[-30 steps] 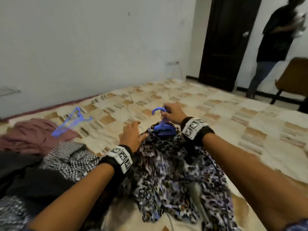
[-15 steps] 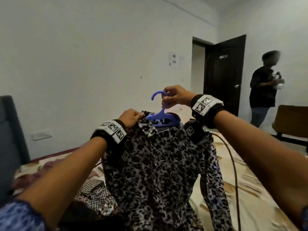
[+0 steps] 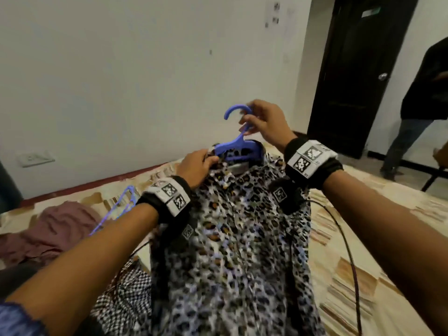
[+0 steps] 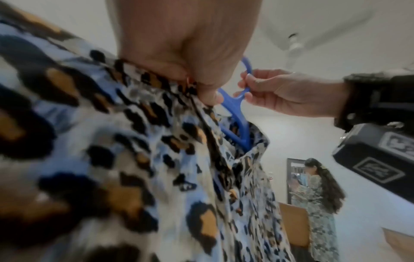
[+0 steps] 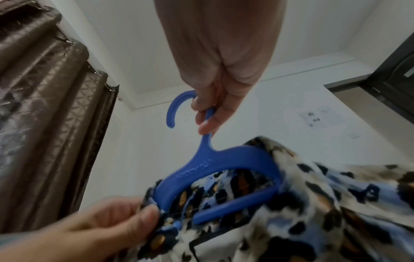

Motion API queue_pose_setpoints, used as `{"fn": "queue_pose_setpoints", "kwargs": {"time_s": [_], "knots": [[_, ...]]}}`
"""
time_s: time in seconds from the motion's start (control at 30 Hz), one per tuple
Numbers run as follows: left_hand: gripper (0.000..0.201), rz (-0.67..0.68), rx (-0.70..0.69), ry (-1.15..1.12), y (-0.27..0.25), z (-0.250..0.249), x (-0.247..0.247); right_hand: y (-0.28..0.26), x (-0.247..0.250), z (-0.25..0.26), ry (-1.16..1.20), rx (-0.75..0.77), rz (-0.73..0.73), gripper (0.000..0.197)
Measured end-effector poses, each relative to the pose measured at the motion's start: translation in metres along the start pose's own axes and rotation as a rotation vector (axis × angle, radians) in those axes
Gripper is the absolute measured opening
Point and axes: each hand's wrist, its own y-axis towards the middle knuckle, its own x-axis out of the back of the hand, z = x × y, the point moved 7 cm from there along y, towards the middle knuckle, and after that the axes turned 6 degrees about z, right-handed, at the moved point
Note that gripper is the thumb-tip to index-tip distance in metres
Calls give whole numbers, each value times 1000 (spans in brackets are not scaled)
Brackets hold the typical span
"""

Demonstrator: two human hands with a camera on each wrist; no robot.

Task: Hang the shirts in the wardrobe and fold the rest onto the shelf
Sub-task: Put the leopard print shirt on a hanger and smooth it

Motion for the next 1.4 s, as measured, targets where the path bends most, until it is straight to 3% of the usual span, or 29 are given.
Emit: {"fn": "queue_pose_setpoints", "kwargs": {"time_s": [0.1,0.17,0.23,0.27,0.33,0.43,0.5,0.57,0.63,0.73,0.83,0.9,1.0,1.13,1.23,1.4], "knots": [[27,-24,24,4,47,18,32,42,8,-25,13,-177,117,21],[26,-40,29,-28,71,17,68,65,15,-43,-237,-344,322,33],[30,-69,52,-109,94,16,111,81,22,-48,-630,-414,580,31],[35,-78,59,-141,106,14,133,93,31,-46,-757,-432,606,29],[41,-43,43,-166,132,2,171,127,55,-23,-768,-429,499,19],[33,106,23,-129,170,-29,214,180,103,27,-840,-372,325,18],[54,164,13,19,191,-40,234,204,138,56,-864,-341,232,23],[47,159,31,198,205,-46,245,220,172,72,-859,-295,175,23],[27,61,67,222,213,-51,254,226,198,73,-825,-268,190,11],[18,-88,87,214,218,-67,262,217,225,41,-779,-378,310,30],[13,-153,80,207,215,-86,262,203,250,6,-657,-429,354,31],[15,-135,105,197,212,-96,259,205,266,-1,-619,-383,315,47],[45,-54,201,277,215,-101,257,216,285,18,-567,-241,191,38],[43,79,297,417,220,-98,240,230,307,29,-482,-138,121,27],[38,31,278,393,224,-93,230,226,314,14,-393,-185,159,10],[41,35,112,265,232,-87,207,178,309,-18,-357,-414,269,24]]}}
